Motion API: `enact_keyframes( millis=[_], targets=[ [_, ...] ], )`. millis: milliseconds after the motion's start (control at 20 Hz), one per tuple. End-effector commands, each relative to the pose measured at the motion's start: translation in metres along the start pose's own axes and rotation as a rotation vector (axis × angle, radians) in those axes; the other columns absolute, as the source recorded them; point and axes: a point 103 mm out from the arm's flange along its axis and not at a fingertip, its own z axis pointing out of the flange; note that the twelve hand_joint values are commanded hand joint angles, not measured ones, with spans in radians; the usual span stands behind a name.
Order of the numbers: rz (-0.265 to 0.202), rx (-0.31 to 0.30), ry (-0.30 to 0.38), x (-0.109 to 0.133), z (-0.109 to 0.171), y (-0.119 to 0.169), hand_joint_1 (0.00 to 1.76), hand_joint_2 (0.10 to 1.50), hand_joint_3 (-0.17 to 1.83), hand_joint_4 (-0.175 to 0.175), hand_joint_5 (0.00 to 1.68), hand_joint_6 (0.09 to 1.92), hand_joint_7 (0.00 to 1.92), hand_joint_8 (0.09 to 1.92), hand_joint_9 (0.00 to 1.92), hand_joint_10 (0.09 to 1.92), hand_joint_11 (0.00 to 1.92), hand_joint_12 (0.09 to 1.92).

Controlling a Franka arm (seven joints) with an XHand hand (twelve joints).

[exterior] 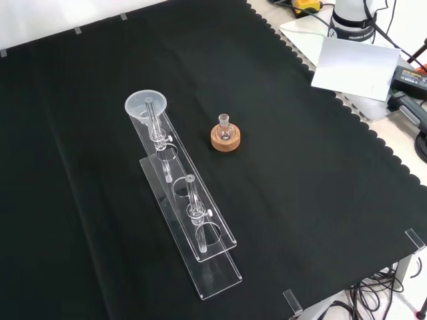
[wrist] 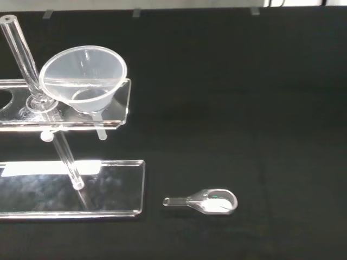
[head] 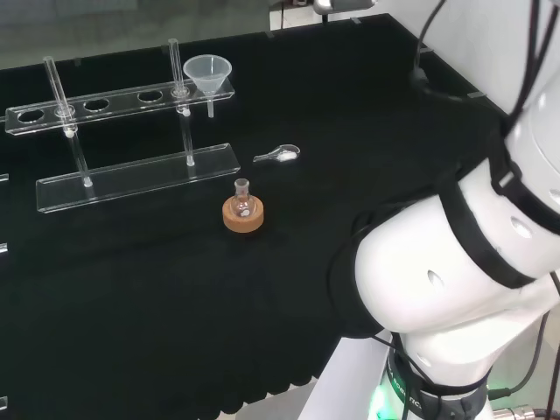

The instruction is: Pick up the funnel from the transparent funnel stand.

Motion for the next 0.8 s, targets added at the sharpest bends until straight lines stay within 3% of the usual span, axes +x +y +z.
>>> enact_keyframes(
  millis=[50, 350, 550, 800],
  targets=[
    [-0.111, 0.025, 0.038, 0.024, 0.021, 0.084, 0.10, 1.23, 0.00, 0.036, 0.19, 0.09, 0.04, 0.41, 0.13, 0.65, 0.03, 1.42],
    [-0.124, 0.080, 0.023, 0.040, 0.037, 0.098, 0.20, 1.17, -0.03, 0.030, 0.17, 0.09, 0.03, 0.44, 0.13, 0.66, 0.02, 1.43],
    [-0.122, 0.129, -0.019, 0.055, 0.049, 0.103, 0.39, 1.07, -0.08, 0.030, 0.16, 0.09, 0.00, 0.44, 0.12, 0.67, 0.03, 1.43],
    [-0.133, 0.177, -0.015, 0.070, 0.063, 0.110, 0.56, 0.98, -0.13, 0.032, 0.16, 0.09, 0.00, 0.43, 0.13, 0.69, 0.15, 1.48]
  ],
)
